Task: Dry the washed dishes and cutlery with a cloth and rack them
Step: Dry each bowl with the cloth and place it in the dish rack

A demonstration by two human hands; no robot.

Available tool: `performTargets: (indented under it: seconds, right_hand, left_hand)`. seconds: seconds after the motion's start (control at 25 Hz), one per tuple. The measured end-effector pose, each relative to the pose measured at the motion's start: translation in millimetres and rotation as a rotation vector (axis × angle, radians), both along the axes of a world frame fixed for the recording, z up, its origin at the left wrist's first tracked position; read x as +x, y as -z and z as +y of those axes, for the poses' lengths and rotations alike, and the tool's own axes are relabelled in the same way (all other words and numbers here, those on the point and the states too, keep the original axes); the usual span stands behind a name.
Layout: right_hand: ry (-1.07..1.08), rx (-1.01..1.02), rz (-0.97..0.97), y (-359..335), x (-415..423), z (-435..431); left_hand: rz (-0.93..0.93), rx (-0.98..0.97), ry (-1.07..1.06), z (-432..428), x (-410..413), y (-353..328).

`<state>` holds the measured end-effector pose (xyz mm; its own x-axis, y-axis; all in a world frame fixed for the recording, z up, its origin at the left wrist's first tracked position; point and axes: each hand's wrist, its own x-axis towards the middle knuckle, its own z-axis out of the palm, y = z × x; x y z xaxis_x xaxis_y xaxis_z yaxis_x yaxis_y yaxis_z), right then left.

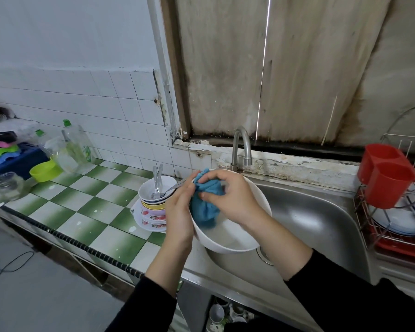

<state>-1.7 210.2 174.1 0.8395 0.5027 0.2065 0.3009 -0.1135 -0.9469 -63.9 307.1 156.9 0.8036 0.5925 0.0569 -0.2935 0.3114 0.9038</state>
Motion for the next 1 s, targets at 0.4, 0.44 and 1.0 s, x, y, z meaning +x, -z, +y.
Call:
performTargets:
  seconds: [0.4, 0.44, 1.0]
  right_hand:
    - [-0.351, 0.053, 0.374, 9, -21, 0]
    - [-0.495, -0.057, 0.270, 8, -19, -6]
    - [-0.520, -1.090, -1.121, -21, 30, -8]
  left_hand:
    - [0.076, 0.023, 0.069, 17, -6, 7]
    - [0.099, 0.016, 0.058, 23, -7, 7]
    - [0.318, -0.003, 0.208, 50, -8, -21]
